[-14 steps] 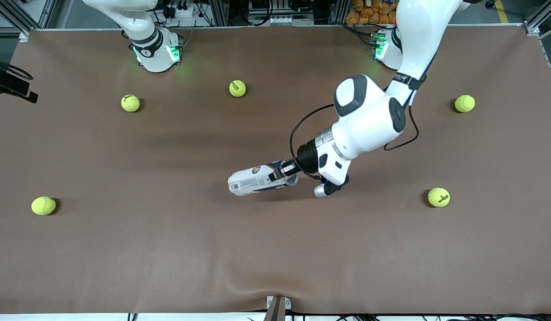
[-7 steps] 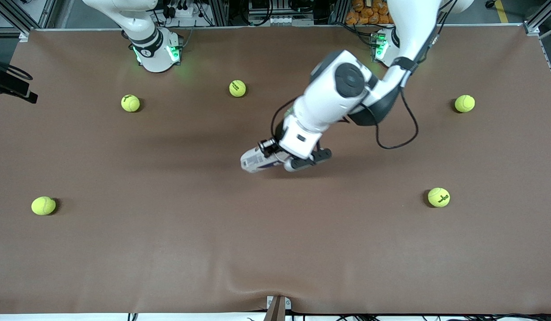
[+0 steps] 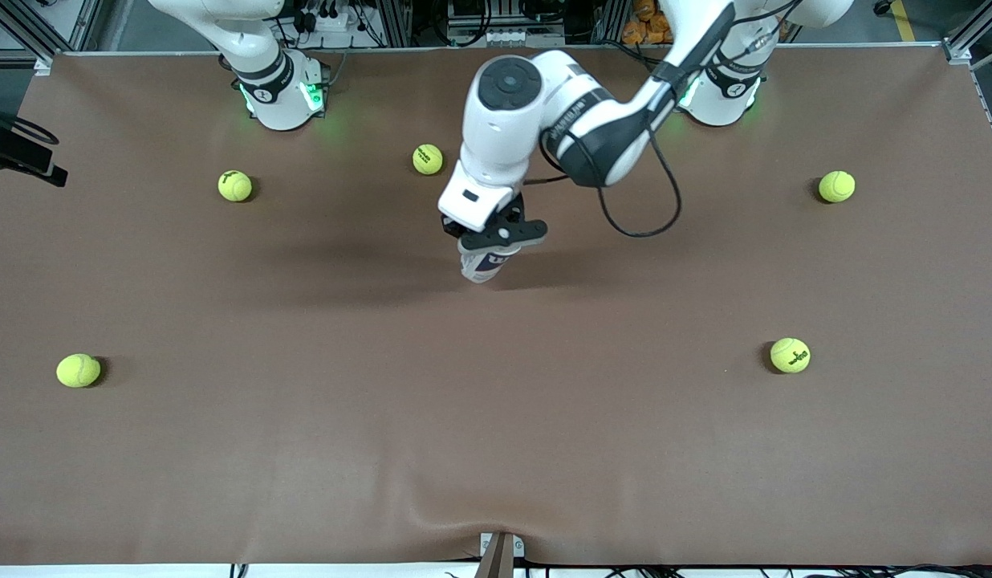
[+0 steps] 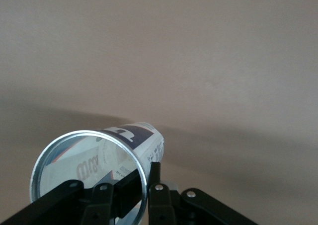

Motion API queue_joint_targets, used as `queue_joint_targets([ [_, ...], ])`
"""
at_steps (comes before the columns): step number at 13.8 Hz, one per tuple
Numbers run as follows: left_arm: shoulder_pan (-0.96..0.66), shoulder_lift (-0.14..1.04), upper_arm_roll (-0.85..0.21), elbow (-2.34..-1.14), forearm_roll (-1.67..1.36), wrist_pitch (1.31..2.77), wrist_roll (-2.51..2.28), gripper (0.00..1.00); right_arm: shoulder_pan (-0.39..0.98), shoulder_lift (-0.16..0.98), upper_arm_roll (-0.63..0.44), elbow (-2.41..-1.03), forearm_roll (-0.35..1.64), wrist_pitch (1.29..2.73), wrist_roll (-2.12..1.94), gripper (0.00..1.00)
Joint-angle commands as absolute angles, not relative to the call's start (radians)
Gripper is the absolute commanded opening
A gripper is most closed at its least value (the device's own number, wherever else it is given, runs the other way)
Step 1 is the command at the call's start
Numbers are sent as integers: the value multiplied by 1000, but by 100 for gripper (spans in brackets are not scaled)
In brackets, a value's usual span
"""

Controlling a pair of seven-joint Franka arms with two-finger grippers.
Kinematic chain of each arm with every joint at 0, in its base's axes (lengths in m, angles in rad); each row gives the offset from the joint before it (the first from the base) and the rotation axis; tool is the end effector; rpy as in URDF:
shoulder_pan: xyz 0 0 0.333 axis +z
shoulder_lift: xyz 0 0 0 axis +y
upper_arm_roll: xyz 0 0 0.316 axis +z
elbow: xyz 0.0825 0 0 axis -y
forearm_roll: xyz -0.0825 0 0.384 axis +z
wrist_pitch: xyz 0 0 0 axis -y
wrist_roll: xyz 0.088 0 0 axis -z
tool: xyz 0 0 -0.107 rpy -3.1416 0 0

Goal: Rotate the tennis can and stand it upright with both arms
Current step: 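Lift and tilt the can upright with the left gripper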

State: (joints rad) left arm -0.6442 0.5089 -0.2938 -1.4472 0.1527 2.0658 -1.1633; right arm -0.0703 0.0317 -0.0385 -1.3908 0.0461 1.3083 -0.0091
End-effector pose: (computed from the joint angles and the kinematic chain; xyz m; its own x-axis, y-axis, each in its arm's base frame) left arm 0.4560 -0.5456 0.4159 0.9768 0.2075 0.0532 0.2000 -0.9724 0.1204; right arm 0.5328 -0.0519 0.6684 0.9897 -0.0871 -0.1133 -0.0927 -0.9947 -0.0454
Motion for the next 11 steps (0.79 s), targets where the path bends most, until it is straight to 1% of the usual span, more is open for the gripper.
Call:
queue_joint_targets([
  [1, -686, 537, -282, -1424, 257, 2004, -1181, 0, -81, 34, -31, -1382, 41, 1308, -9, 100],
  [6, -710, 584, -282, -1424, 291, 2005, -1226, 0, -80, 34, -31, -1382, 43, 1322, -9, 100],
  [7, -712, 587, -282, -1424, 291, 2006, -1226, 11, -80, 34, -31, -1382, 43, 1322, -9, 100],
  [8, -712, 597, -282, -1424, 293, 2006, -1226, 15, -80, 34, -31, -1382, 43, 1322, -9, 100],
  [9, -712, 600, -282, -1424, 291, 2011, -1226, 23, -80, 34, -31, -1382, 43, 1322, -9, 100],
  [10, -712, 598, -282, -1422, 291, 2013, -1226, 46, -81, 34, -31, -1382, 43, 1322, -9, 100],
  [11, -712, 598, -282, -1416, 291, 2014, -1227, 95, -81, 34, -31, -1382, 44, 1322, -9, 100],
])
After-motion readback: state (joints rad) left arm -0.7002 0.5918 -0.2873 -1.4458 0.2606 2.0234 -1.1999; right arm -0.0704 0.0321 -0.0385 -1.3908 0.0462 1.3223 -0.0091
